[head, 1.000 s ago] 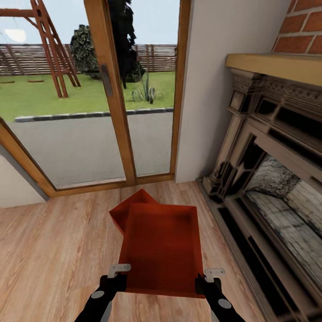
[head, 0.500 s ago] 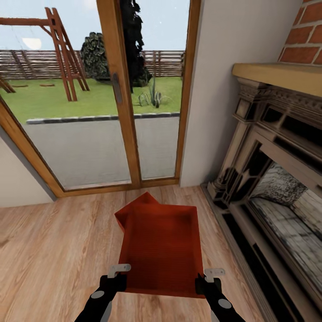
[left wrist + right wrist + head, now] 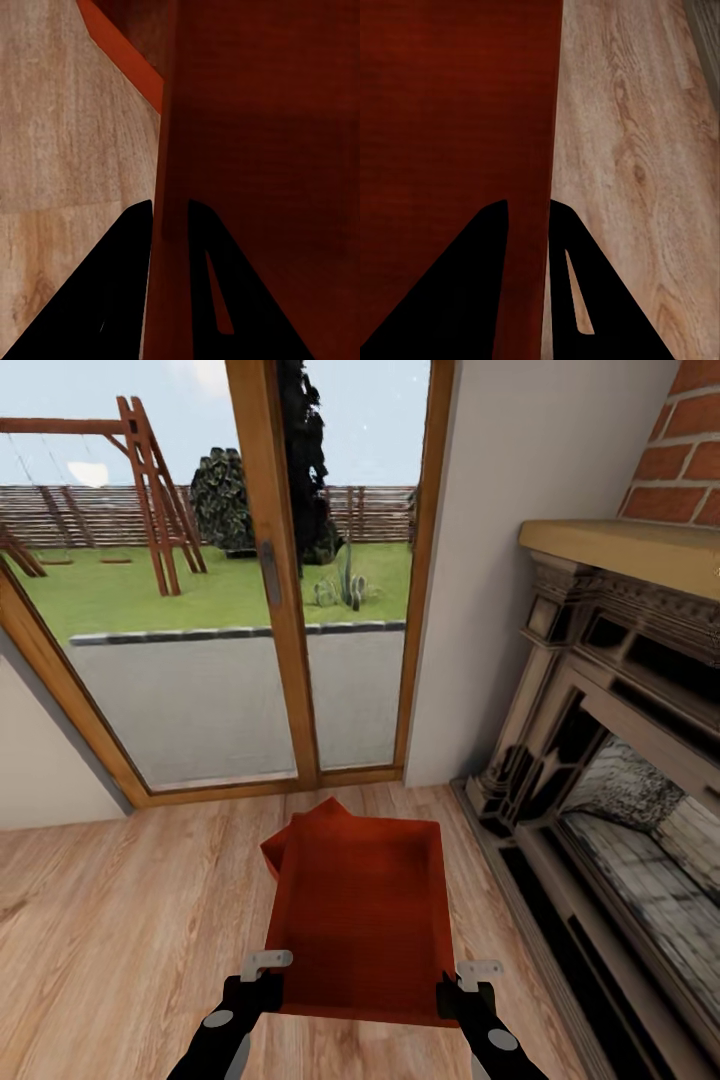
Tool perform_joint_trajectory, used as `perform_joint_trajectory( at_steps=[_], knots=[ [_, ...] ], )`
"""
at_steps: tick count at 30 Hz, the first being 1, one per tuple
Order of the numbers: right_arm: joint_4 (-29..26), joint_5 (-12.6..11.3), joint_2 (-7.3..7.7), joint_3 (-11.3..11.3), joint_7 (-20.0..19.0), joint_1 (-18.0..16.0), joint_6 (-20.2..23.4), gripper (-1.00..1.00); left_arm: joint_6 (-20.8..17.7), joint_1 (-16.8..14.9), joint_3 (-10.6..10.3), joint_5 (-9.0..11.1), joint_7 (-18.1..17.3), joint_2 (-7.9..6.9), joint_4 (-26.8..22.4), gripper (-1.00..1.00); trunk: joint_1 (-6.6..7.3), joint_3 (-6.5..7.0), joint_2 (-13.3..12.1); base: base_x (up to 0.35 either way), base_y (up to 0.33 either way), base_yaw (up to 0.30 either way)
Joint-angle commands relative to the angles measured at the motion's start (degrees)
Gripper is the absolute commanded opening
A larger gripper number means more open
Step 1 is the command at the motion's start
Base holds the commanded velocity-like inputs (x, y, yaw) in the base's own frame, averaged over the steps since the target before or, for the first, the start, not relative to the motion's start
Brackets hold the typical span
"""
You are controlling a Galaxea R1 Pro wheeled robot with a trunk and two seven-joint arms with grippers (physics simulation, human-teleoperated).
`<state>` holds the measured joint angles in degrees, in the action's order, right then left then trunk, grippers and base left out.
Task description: Move the two storage containers from the living room to the garage. In the garage, place one container on the floor and stack the other container on top of it (either order is fine).
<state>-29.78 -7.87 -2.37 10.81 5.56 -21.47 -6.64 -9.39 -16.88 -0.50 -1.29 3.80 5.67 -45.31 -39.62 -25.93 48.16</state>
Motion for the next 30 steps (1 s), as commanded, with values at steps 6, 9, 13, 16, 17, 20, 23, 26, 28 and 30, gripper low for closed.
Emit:
perform_joint_trajectory(
  at_steps=[6, 9, 13, 16, 17, 20, 23, 26, 28, 30],
  knots=[
    [-0.1, -0.4, 0.08, 0.4, 0.3, -0.1, -4.9, -1.0, -0.4, 0.0, -0.1, 0.0, 0.6, -0.04, 0.0, -1.0, 1.32, 1.59, -2.4, 0.0, 0.0, 0.0],
    [-0.1, -0.3, 0.08, 0.4, 0.3, -0.1, -4.9, -1.0, -0.4, 0.0, -0.1, 0.0, 0.6, -0.04, 0.0, -1.0, 1.98, 2.41, -3.6, 0.0, 0.0, 0.0],
    [-0.1, -0.3, 0.08, 0.4, 0.3, -0.1, -4.9, -1.0, -0.4, 0.0, -0.1, 0.0, 0.6, -0.04, 0.0, -1.0, 2.85, 3.5, -5.2, 0.0, 0.0, 0.024],
    [-0.1, -0.2, 0.08, 0.5, 0.3, -0.1, -4.9, -1.0, -0.4, 0.0, -0.1, 0.0, 0.6, -0.04, 0.0, -1.0, 3.51, 4.32, -6.4, 0.0, 0.0, 0.08],
    [-0.1, -0.2, 0.08, 0.5, 0.3, -0.1, -4.9, -1.0, -0.4, 0.0, -0.1, 0.0, 0.6, -0.04, 0.0, -1.0, 3.73, 4.6, -6.8, 0.0, 0.0, 0.1],
    [-0.1, -0.2, 0.08, 0.5, 0.3, -0.1, -4.9, -1.0, -0.4, 0.0, -0.1, 0.0, 0.6, -0.04, 0.0, -1.0, 4.39, 5.4, -8.0, 0.0, 0.0, 0.126],
    [-0.1, -0.2, 0.08, 0.5, 0.3, -0.1, -4.9, -1.0, -0.4, 0.0, -0.1, 0.0, 0.6, -0.04, 0.0, -1.0, 5.05, 6.2, -9.2, 0.0, 0.0, 0.146],
    [-0.1, -0.2, 0.08, 0.5, 0.3, -0.1, -4.9, -1.0, -0.4, 0.0, -0.1, 0.0, 0.6, -0.04, 0.0, -1.0, 5.71, 6.99, -10.4, 0.0, 0.0, 0.152],
    [-0.1, -0.2, 0.08, 0.5, 0.3, -0.1, -4.9, -1.0, -0.4, 0.0, -0.1, 0.0, 0.6, -0.04, 0.0, -1.0, 6.15, 7.51, -11.2, 0.0, 0.0, 0.163],
    [-0.1, -0.2, 0.08, 0.5, 0.3, -0.1, -4.9, -1.0, -0.4, 0.0, -0.1, 0.0, 0.6, -0.04, 0.0, -1.0, 6.59, 8.04, -12.0, 0.0, 0.0, 0.167]
  ],
)
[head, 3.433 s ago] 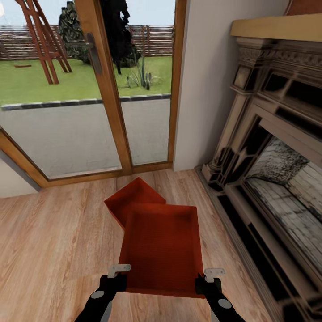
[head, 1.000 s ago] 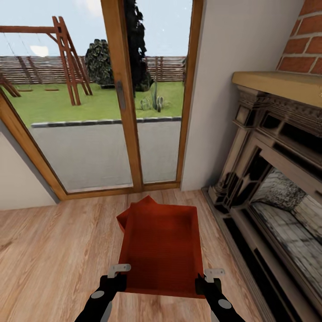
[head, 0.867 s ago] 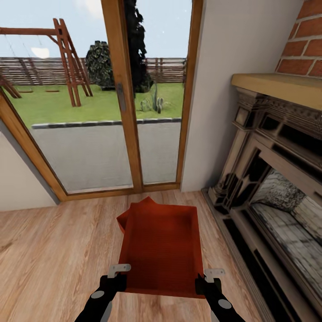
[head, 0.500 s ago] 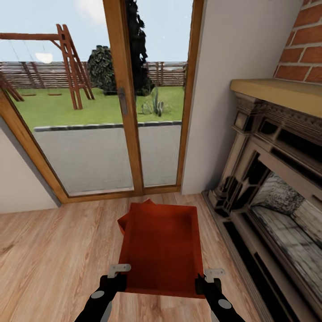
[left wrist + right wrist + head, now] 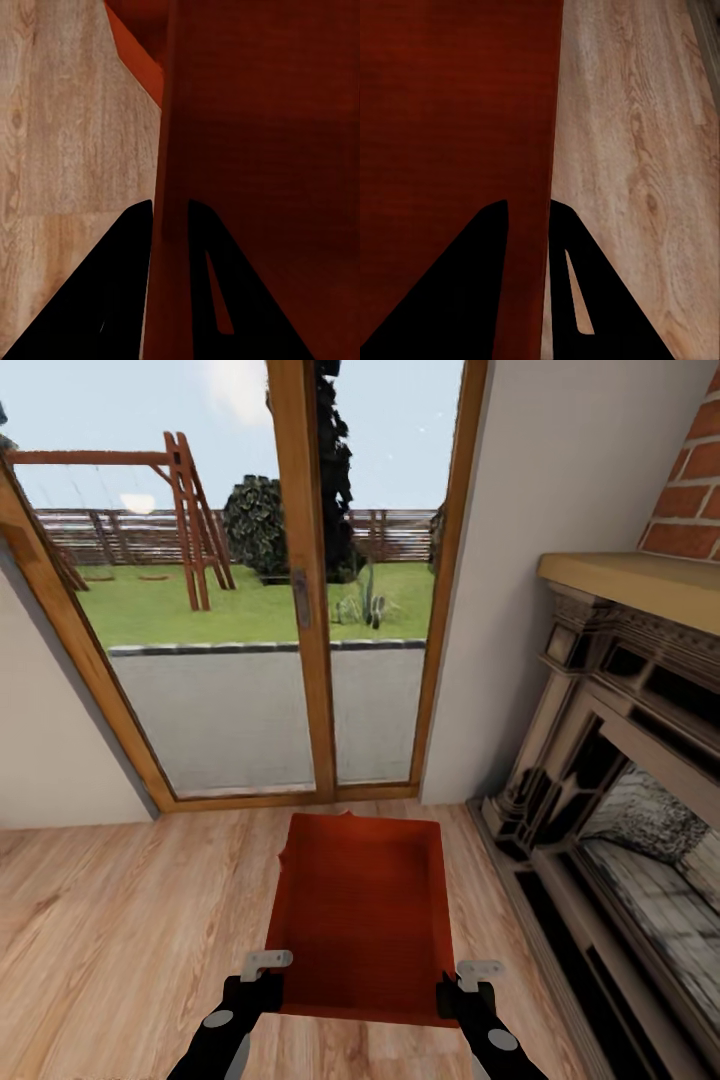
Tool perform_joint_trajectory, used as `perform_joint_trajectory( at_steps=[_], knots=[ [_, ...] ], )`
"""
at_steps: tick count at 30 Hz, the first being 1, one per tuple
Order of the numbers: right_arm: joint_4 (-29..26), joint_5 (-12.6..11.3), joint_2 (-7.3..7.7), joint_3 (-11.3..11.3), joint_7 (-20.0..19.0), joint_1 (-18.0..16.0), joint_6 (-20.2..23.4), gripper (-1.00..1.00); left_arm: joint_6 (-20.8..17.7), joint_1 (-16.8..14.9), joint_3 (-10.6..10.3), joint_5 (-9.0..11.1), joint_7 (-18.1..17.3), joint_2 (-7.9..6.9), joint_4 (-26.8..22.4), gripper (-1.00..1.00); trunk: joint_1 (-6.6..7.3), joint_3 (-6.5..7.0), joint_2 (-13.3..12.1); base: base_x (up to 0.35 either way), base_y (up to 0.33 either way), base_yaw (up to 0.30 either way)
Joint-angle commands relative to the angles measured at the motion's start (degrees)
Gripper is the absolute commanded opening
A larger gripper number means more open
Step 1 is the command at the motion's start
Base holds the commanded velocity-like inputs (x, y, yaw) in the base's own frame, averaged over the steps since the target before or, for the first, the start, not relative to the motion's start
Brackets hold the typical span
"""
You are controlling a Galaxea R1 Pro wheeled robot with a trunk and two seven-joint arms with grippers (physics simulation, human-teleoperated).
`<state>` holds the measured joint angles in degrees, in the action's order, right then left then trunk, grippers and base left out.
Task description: Move the two storage containers from the living room to the garage. In the garage, place one container on the floor and stack the other container on top of it (either order is fine).
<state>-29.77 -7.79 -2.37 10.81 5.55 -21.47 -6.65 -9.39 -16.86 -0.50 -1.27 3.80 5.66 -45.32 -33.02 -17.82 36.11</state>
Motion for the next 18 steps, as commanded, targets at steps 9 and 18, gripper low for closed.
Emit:
perform_joint_trajectory(
  at_steps=[9, 18],
  knots=[
    [-0.1, -0.3, 0.09, 0.5, 0.3, -0.1, -4.9, -1.0, -0.4, 0.0, -0.1, 0.0, 0.6, -0.04, 0.1, -1.0, 1.97, 2.28, -3.6, 0.0, 0.0, 0.17],
    [-0.1, -0.3, 0.09, 0.5, 0.3, -0.1, -4.9, -1.0, -0.4, 0.0, -0.1, 0.0, 0.6, -0.04, 0.1, -1.0, 3.94, 4.61, -7.2, 0.0, 0.0, 0.176]
  ],
)
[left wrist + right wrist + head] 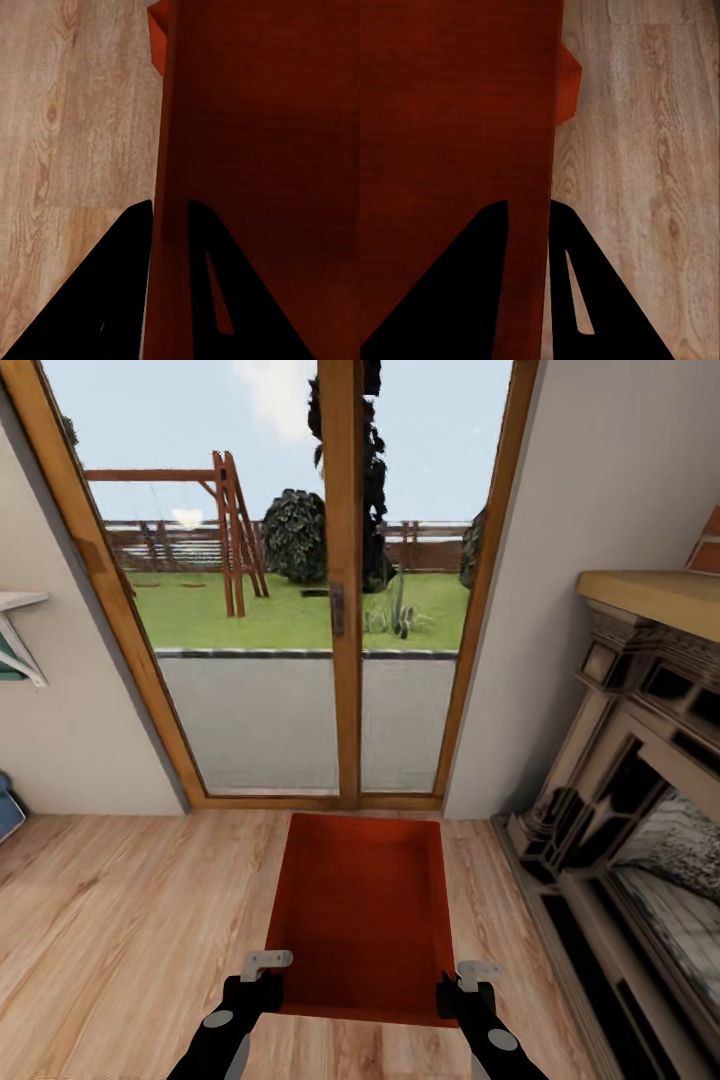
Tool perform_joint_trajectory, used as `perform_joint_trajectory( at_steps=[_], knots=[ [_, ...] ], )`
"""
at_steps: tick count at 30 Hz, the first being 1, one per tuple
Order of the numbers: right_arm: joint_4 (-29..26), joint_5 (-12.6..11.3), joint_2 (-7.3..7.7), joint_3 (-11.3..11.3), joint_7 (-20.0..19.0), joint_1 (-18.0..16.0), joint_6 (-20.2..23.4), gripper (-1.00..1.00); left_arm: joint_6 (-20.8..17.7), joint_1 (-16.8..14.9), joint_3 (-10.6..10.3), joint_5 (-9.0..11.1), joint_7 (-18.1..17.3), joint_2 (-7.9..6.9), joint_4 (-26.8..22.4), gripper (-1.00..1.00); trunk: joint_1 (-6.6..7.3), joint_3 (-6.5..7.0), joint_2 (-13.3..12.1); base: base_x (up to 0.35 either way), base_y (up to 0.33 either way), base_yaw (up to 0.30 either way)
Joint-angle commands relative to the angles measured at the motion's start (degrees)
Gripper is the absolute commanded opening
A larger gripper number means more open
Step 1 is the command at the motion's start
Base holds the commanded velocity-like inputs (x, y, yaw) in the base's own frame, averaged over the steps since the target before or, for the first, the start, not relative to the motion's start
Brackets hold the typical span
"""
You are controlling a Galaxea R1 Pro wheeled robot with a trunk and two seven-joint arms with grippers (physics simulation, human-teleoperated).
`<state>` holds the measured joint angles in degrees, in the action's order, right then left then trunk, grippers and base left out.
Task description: Move the two storage containers from the living room to the garage. In the garage, place one container on the floor and stack the other container on top of it (either order is fine).
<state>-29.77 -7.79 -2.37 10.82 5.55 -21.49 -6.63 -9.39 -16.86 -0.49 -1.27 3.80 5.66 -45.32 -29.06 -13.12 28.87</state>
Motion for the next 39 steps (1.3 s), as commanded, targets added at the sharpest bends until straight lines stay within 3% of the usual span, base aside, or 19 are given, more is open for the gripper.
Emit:
perform_joint_trajectory(
  at_steps=[1, 15, 39],
  knots=[
    [-0.1, -0.3, 0.09, 0.5, 0.3, -0.1, -4.9, -1.0, -0.4, 0.0, -0.1, 0.0, 0.6, -0.04, 0.1, -1.0, 0.2, 0.17, -0.3, 0.0, 0.0, 0.18],
    [-0.1, -0.3, 0.09, 0.5, 0.3, -0.1, -4.9, -1.0, -0.3, 0.0, -0.1, -0.1, 0.6, -0.04, 0.1, -1.0, 3.28, 3.72, -6.0, 0.0, 0.0, 0.179],
    [-0.1, -0.4, 0.09, 0.3, 0.3, -0.1, -4.9, -1.0, -0.4, 0.0, -0.1, 0.0, 0.6, -0.04, 0.1, -1.0, 3.28, 3.78, -6.0, 0.0, 0.0, 0.006]
  ],
)
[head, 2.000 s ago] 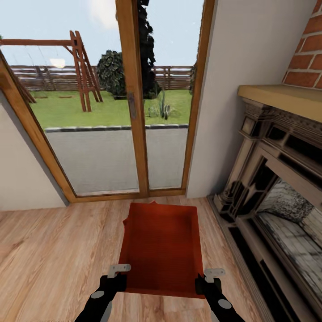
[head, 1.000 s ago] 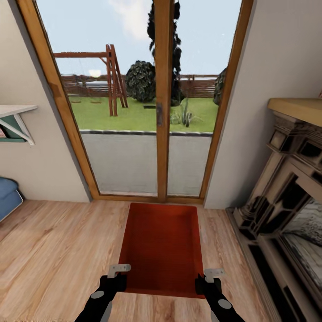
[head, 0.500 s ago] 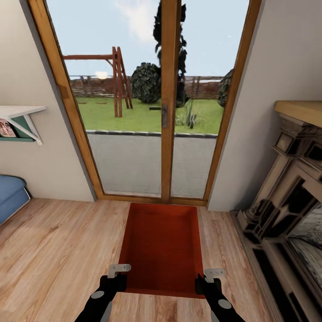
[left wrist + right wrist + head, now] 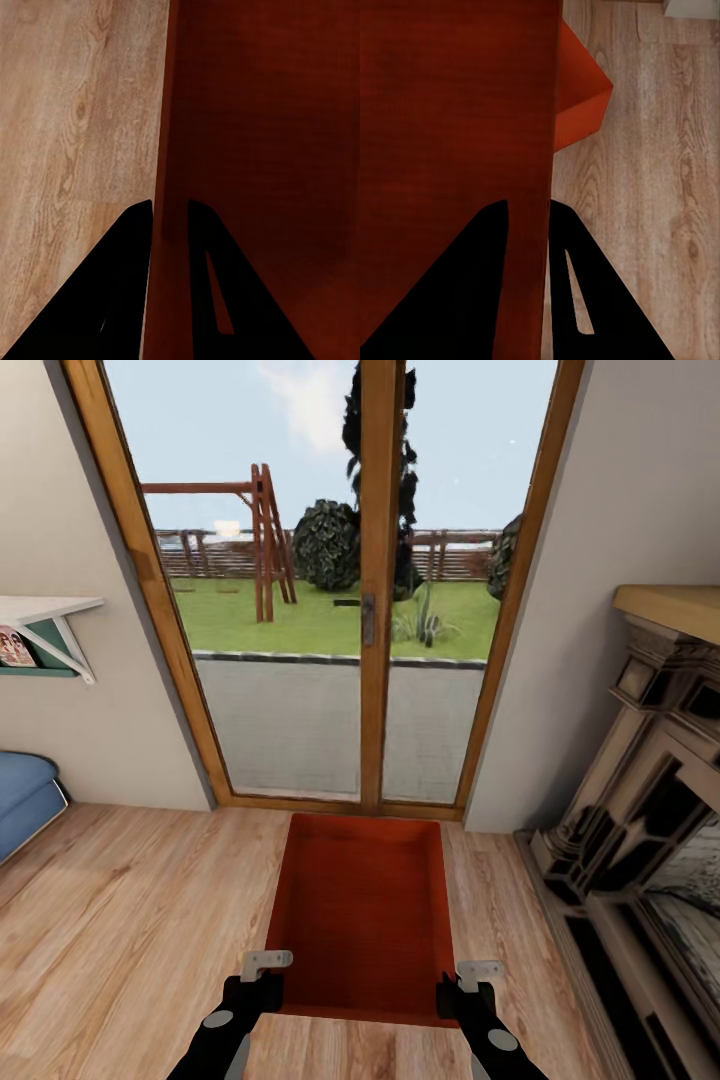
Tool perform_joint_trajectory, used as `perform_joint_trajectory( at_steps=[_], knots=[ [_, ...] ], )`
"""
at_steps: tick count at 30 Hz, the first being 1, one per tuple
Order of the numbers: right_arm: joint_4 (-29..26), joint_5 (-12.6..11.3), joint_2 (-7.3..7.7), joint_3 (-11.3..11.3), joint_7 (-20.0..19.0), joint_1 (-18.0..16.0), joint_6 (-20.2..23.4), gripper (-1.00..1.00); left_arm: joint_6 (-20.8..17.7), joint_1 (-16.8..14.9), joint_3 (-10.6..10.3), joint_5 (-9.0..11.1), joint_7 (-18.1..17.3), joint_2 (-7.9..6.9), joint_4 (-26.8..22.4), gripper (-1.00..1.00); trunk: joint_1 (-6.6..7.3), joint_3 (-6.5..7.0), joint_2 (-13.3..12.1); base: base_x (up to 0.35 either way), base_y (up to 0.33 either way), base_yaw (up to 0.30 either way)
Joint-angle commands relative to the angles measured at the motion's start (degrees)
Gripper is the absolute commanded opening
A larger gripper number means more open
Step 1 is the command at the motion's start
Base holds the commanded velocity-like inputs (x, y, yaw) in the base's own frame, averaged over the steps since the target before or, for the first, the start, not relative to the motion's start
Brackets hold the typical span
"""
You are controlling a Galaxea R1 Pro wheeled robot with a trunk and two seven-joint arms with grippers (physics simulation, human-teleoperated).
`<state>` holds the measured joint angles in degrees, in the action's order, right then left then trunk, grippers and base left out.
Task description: Move the two storage containers from the living room to the garage. In the garage, place one container on the floor and stack the other container on top of it (either order is fine).
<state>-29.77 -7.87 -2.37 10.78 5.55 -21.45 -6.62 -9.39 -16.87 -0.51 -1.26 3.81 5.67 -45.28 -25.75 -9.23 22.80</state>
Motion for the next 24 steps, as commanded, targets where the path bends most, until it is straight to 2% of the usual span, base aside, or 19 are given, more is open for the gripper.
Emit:
perform_joint_trajectory(
  at_steps=[1, 24],
  knots=[
    [-0.1, -0.3, 0.09, 0.4, 0.3, -0.1, -4.9, -1.0, -0.4, 0.0, -0.1, -0.1, 0.6, -0.04, 0.0, -1.0, -0.03, -0.12, 0.1, 0.0, 0.0, 0.0],
    [-0.1, -0.6, 0.09, 0.3, 0.3, -0.1, -4.9, -1.0, -0.4, 0.0, -0.1, -0.1, 0.6, -0.04, 0.0, -1.0, -0.03, -0.05, 0.1, 0.0, 0.0, 0.013]
  ],
)
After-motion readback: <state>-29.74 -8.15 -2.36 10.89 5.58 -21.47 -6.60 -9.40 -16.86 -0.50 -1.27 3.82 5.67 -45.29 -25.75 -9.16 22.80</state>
